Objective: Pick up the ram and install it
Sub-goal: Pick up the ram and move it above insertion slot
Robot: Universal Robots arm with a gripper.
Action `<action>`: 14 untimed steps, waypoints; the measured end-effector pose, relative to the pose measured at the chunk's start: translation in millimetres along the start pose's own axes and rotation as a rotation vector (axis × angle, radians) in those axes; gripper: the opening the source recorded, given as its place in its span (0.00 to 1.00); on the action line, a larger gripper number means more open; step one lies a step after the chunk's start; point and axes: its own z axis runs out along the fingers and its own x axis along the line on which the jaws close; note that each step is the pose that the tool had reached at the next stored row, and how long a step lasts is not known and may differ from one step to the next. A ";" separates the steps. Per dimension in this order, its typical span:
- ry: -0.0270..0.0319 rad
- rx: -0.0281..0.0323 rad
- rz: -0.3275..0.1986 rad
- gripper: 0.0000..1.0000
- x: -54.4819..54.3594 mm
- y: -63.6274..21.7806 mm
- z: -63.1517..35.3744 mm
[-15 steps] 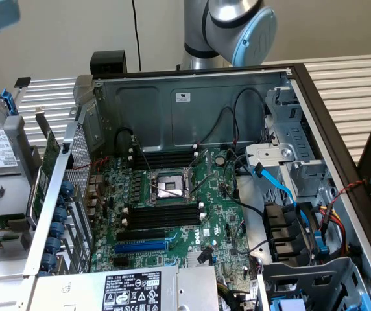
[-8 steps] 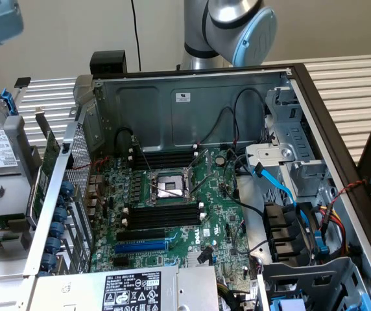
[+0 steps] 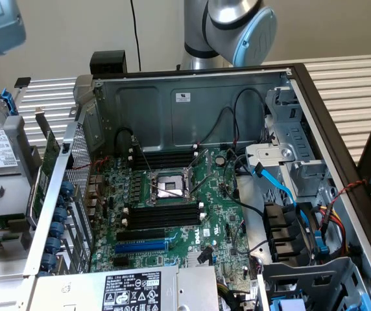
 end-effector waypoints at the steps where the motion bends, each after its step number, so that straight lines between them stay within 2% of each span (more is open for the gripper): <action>1: 0.0000 0.0003 0.000 0.36 0.0 0.0 1.5; 7: 0.0001 0.0002 0.000 0.35 -0.1 0.0 5.9; 10: 0.0000 0.0002 0.000 0.16 -0.1 0.0 6.1; 12: -0.0001 0.0007 0.000 0.13 -0.1 0.0 4.3; 14: 0.0000 0.0004 0.000 0.13 0.0 0.0 -4.4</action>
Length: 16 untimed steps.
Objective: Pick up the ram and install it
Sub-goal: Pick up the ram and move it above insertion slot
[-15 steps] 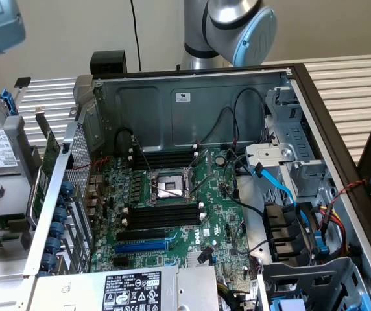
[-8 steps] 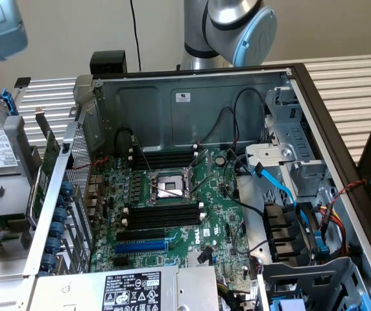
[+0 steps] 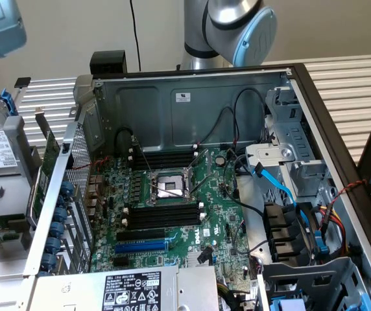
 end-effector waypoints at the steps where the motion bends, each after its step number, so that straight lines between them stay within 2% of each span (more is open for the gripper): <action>1: 0.0000 0.0001 0.000 0.13 0.1 0.0 -4.8; 13: 0.0001 0.0000 0.000 0.13 1.9 -1.6 -59.1; 16: -0.0001 0.0000 0.000 0.13 3.3 -7.7 -72.8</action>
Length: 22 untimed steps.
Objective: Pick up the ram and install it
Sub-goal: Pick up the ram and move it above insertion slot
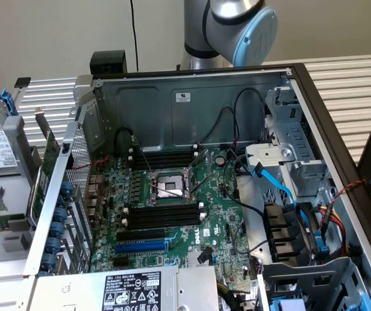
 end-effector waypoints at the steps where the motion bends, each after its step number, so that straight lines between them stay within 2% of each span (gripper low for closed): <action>1: -0.0005 0.0002 0.000 0.13 0.9 -3.8 -4.3; 16: -0.0084 0.0003 0.000 0.13 16.6 -62.6 -72.0; 17: -0.0094 0.0002 0.000 0.13 18.7 -70.3 -80.9; 22: -0.0118 0.0002 0.000 0.13 23.9 -90.0 -103.8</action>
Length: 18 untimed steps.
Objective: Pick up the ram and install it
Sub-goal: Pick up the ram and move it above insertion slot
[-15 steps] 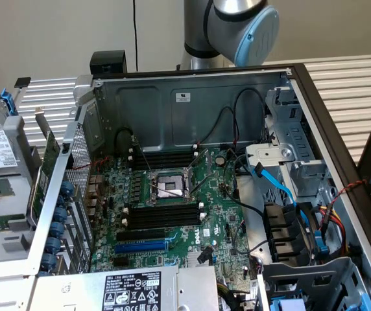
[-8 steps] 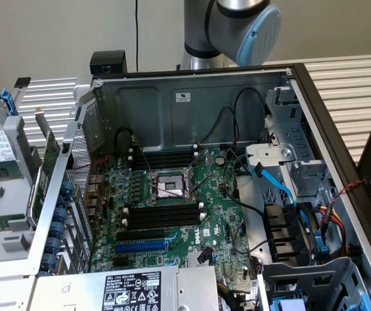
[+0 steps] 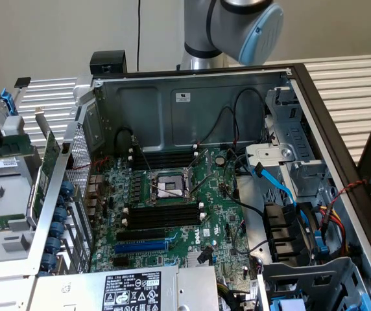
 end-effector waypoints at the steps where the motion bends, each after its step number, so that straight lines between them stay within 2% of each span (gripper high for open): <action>1: -0.0006 0.0001 0.000 0.13 1.0 -3.9 -4.5; 9: -0.0070 0.0004 0.000 0.13 5.2 -33.1 -37.5; 12: -0.0069 0.0003 0.000 0.13 5.6 -45.9 -41.9; 18: -0.0062 0.0003 0.000 0.13 6.5 -73.1 -41.9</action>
